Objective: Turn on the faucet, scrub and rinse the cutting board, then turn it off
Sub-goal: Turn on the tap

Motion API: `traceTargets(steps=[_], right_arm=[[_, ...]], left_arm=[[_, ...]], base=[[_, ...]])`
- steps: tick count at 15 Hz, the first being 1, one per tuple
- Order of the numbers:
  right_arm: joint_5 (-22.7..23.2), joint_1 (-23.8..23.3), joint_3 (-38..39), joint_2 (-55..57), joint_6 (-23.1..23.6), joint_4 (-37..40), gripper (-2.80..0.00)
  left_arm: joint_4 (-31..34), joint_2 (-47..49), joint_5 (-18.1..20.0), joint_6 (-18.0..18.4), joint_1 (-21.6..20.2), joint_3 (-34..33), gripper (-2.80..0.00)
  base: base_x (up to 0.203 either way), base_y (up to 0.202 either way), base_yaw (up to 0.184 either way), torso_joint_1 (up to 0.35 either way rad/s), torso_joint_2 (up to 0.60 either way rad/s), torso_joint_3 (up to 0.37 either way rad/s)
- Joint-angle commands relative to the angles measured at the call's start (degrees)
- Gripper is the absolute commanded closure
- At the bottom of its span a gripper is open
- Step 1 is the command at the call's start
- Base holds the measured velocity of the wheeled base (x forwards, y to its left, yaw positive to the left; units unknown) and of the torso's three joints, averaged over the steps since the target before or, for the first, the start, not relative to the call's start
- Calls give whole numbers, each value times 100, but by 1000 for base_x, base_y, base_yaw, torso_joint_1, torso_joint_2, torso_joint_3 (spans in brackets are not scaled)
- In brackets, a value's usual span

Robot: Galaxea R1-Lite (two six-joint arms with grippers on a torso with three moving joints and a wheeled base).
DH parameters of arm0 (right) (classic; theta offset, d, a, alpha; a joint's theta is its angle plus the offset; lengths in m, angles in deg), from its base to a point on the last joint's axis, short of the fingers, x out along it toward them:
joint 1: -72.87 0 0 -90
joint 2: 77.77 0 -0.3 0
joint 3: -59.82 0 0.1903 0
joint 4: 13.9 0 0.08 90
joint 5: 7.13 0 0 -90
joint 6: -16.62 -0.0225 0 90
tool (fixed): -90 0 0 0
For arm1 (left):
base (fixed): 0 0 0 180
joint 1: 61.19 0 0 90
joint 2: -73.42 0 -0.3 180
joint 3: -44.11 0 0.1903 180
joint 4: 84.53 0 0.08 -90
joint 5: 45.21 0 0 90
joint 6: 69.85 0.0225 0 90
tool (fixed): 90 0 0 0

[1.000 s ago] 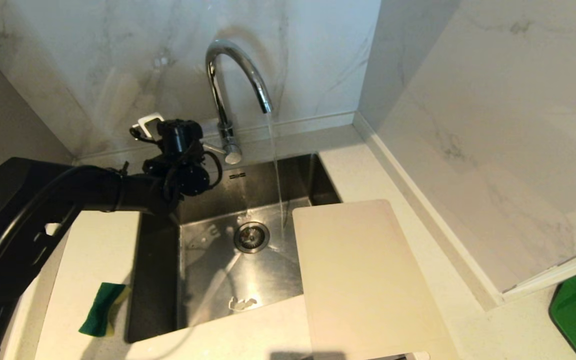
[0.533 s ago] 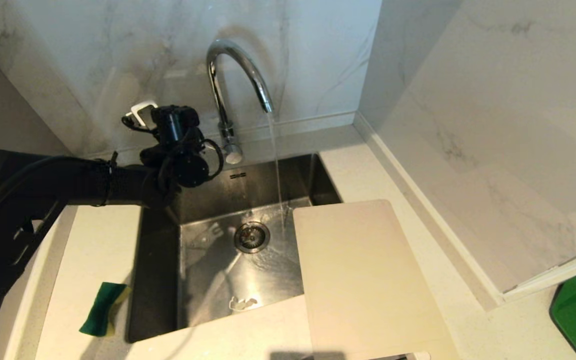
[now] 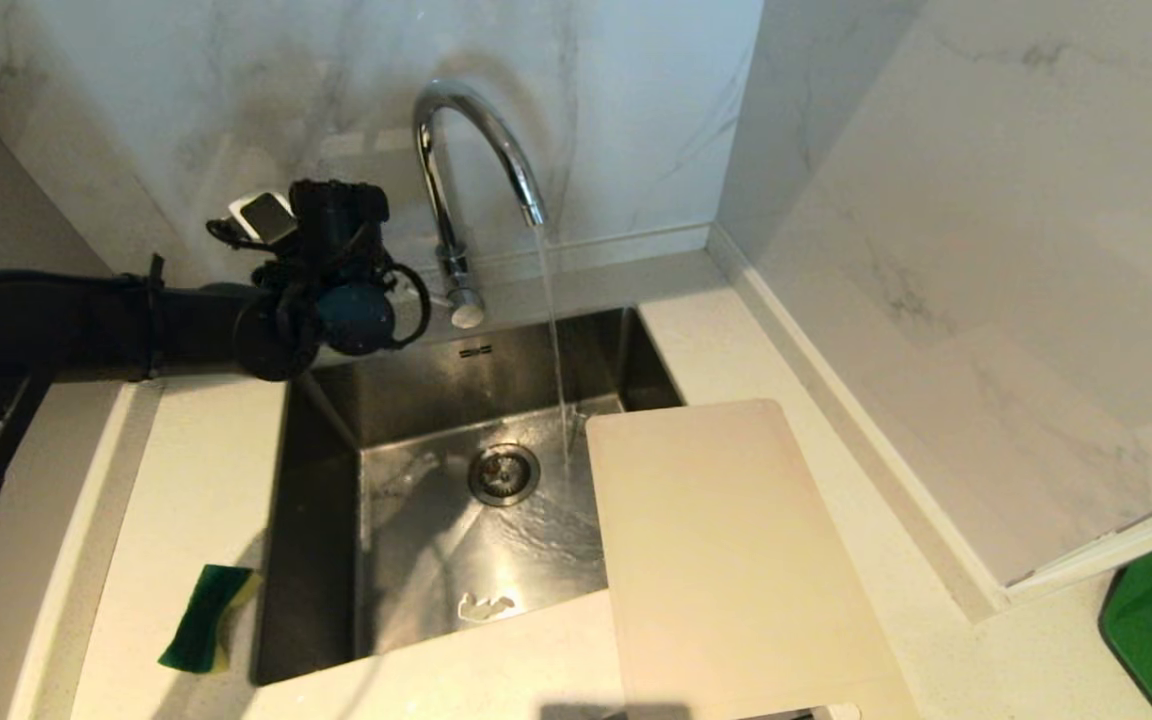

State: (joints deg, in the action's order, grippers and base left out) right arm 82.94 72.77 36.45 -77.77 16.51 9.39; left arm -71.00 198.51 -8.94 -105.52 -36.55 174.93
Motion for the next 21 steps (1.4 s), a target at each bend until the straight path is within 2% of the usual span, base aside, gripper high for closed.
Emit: traceTargets(steps=[1,2,5,8,10,14,21], right_arm=[[1,1,0,0,2,-1,0],[1,1,0,0,2,-1,0],[1,1,0,5,2,-1,0],[1,1,0,0,2,-1,0],[1,1,0,0,2,-1,0],[1,1,0,0,2,-1,0],[1,1,0,0,2,-1,0]], left_arm=[[1125,-147,282,-451,-81,431,-280],[1332,-193,629,-580,-136,468,-280],[1976,-266,1248,-1215,-171,504,-280],[2491,-305,1547,-1843,-237,505,-280],[2617,-365,1727,-2172,-226,511,-280],[2506,-433,1784,-2426,-101,529,-280],[1931,14,1743,-2370,102,591,-280]], base=[[0,0,0,0,0,0],[0,0,0,0,0,0],[0,0,0,0,0,0],[0,0,0,0,0,0],[0,0,0,0,0,0],[0,0,0,0,0,0],[0,0,0,0,0,0]])
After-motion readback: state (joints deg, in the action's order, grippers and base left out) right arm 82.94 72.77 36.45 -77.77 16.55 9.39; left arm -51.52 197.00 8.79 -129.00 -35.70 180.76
